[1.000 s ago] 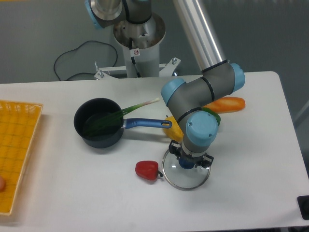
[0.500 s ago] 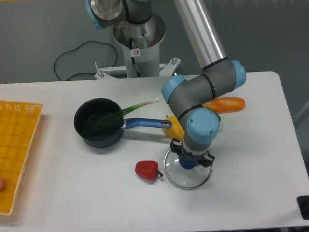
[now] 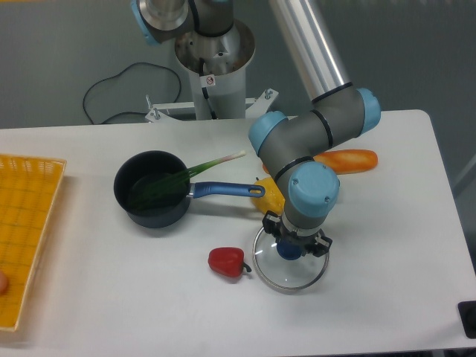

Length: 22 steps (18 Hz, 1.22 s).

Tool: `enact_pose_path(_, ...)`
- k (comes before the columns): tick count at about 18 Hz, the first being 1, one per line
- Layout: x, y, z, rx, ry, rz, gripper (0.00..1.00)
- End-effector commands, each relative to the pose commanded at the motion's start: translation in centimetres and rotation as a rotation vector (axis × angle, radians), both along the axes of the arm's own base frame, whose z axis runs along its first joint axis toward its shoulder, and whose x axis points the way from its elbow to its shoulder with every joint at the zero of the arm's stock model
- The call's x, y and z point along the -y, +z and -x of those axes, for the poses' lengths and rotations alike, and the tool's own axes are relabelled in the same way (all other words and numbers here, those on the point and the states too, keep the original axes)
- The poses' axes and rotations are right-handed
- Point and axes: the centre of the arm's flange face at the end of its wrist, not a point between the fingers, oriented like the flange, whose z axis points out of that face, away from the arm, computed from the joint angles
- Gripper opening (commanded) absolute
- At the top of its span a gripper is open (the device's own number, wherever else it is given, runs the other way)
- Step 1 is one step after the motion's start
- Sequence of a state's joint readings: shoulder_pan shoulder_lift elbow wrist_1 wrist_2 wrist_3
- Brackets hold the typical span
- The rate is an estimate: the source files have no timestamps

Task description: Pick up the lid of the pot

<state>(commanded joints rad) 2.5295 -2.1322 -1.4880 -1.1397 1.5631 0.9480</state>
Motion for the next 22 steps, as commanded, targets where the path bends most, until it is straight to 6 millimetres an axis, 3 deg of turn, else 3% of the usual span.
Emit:
enact_pose_path(12,-0.1,-1.4,-0.4,0.018,-0.005,0.014,0.43)
enact_pose_path(22,-0.1,-2.2,-0.3,0.026,-0.008,0.02,0.52)
